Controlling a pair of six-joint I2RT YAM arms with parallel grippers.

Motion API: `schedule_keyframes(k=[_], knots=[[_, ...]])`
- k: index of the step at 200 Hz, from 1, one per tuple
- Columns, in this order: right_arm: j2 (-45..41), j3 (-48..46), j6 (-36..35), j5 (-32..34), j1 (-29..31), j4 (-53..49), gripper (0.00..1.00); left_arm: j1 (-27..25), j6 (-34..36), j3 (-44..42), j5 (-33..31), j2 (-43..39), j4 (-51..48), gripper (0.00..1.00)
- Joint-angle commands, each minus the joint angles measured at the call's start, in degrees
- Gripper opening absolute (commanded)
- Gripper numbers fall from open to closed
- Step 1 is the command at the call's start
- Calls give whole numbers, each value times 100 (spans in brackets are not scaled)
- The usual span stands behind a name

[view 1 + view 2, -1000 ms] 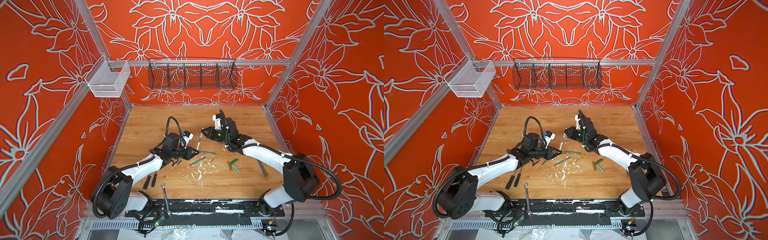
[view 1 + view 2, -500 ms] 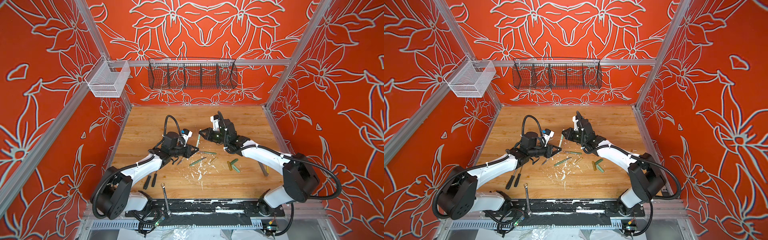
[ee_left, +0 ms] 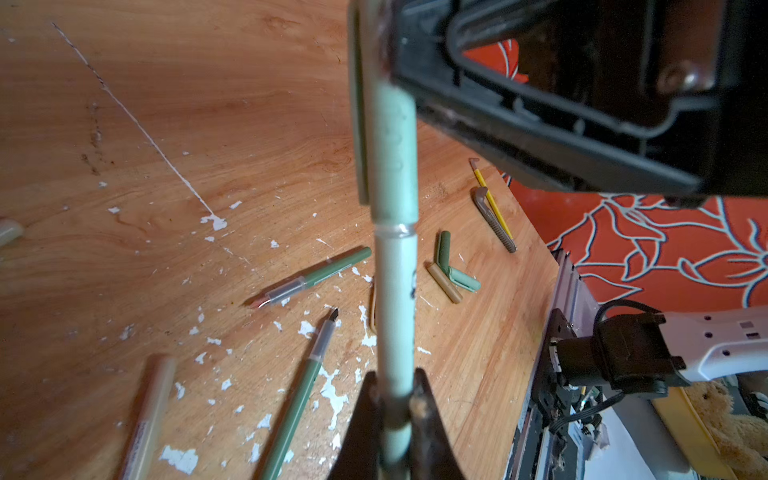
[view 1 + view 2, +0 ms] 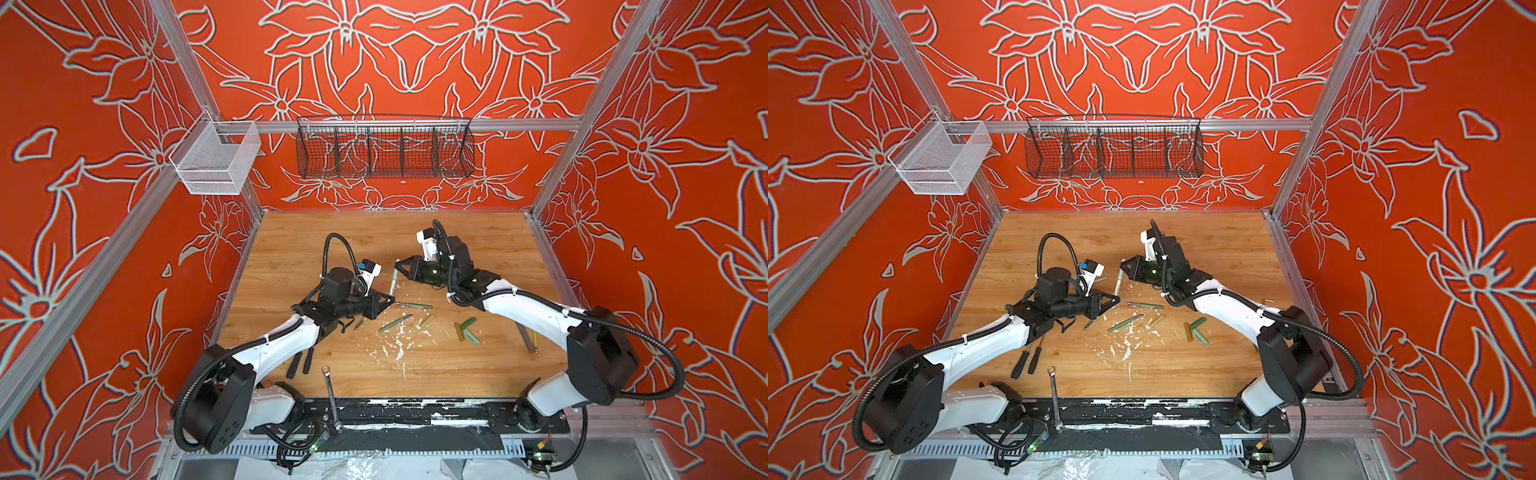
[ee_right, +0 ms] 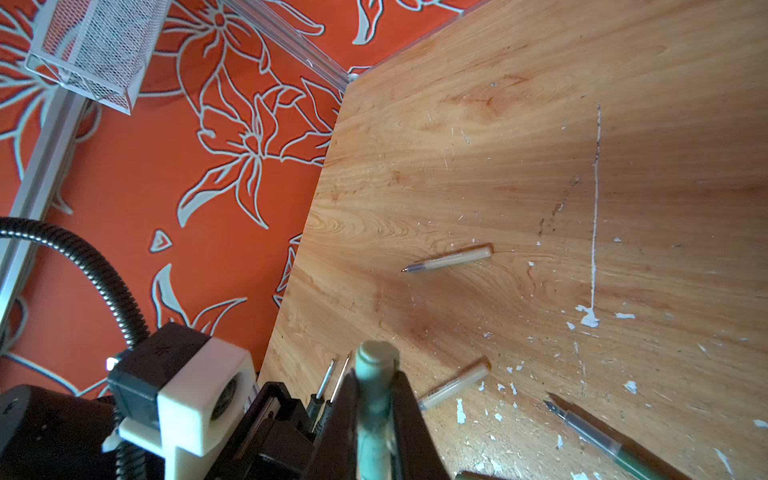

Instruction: Insert the pens into the pen caps

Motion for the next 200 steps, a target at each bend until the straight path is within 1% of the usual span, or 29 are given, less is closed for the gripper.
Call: schedule_keyframes(k=[1,48,100,130,147,176,200], knots=[[129,-316,-183,-494,210,-864,0,11,485,341,-148,-284,1207,0],[-6,-741,-18,-511,417,-903,0,64,717,821,-126,0,1377,0],[-186,-1054,513,-530,497,-560,0,64,809,1094,-109,223,1672,0],[-143,-1090,871,-657,536,-323,0,64,840,1147,-297,282,1885,0],[-109,-1023,870,-566,589,-458,0,64,810,1114,-442,293,2099,0],[-35,-882,642,-238,744,-880,0,64,753,1109,-536,281,2283,0],[12,-894,617,-217,875,-878,0,77,812,1190,-582,296,2243,0]])
